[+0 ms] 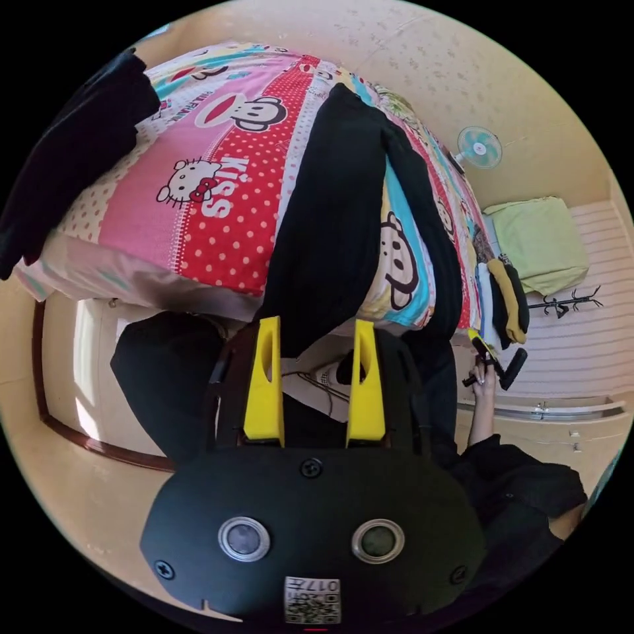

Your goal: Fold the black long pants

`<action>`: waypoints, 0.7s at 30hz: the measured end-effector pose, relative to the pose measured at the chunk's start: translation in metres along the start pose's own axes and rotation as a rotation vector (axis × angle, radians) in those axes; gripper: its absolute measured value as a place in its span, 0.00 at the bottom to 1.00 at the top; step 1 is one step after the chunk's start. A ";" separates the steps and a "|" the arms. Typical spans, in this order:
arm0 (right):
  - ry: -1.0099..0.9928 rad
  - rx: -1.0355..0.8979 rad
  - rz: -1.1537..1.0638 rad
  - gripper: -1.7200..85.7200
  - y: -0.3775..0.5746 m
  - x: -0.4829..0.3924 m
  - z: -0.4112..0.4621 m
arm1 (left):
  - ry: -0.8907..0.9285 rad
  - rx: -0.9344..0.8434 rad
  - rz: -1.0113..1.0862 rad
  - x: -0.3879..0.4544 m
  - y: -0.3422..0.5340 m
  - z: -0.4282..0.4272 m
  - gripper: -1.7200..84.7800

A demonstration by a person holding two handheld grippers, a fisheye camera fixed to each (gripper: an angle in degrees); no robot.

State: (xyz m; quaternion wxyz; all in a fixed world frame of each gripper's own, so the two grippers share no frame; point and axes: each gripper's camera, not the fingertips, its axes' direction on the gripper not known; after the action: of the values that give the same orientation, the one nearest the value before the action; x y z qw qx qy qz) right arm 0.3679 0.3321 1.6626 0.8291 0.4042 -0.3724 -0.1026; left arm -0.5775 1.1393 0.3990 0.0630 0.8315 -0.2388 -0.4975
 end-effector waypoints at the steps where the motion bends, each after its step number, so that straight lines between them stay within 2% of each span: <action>1: -0.021 -0.048 0.013 0.14 -0.003 0.005 0.007 | 0.021 0.002 0.009 0.000 0.001 -0.005 0.20; 4: -0.098 -0.265 0.057 0.13 -0.015 0.025 0.049 | 0.135 -0.004 0.100 0.014 0.003 -0.023 0.20; 7: -0.288 -0.449 0.029 0.08 -0.021 0.035 0.079 | 0.195 -0.010 0.196 0.037 0.005 -0.037 0.20; 10: -0.431 -0.385 0.008 0.06 -0.022 0.040 0.062 | 0.291 -0.026 0.275 0.062 0.007 -0.040 0.21; 15: -0.733 -0.161 -0.254 0.05 -0.038 0.019 -0.001 | 0.537 -0.162 0.492 0.136 -0.003 -0.024 0.22; 17: -0.795 -0.113 -0.297 0.05 -0.051 0.010 -0.007 | 0.530 -0.212 0.546 0.160 -0.015 -0.014 0.22; 19: -0.851 -0.140 -0.323 0.05 -0.066 -0.002 0.001 | 0.520 -0.289 0.551 0.176 -0.035 0.004 0.23; 21: -0.866 -0.185 -0.407 0.04 -0.080 -0.022 0.018 | 0.597 -0.377 0.549 0.186 -0.057 0.025 0.22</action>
State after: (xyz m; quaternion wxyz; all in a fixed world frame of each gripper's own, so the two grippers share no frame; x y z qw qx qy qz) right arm 0.3499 0.2795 1.5981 0.5936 0.3137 -0.5859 -0.4538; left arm -0.5071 1.1072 0.2186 0.4094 0.8185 -0.3271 -0.2355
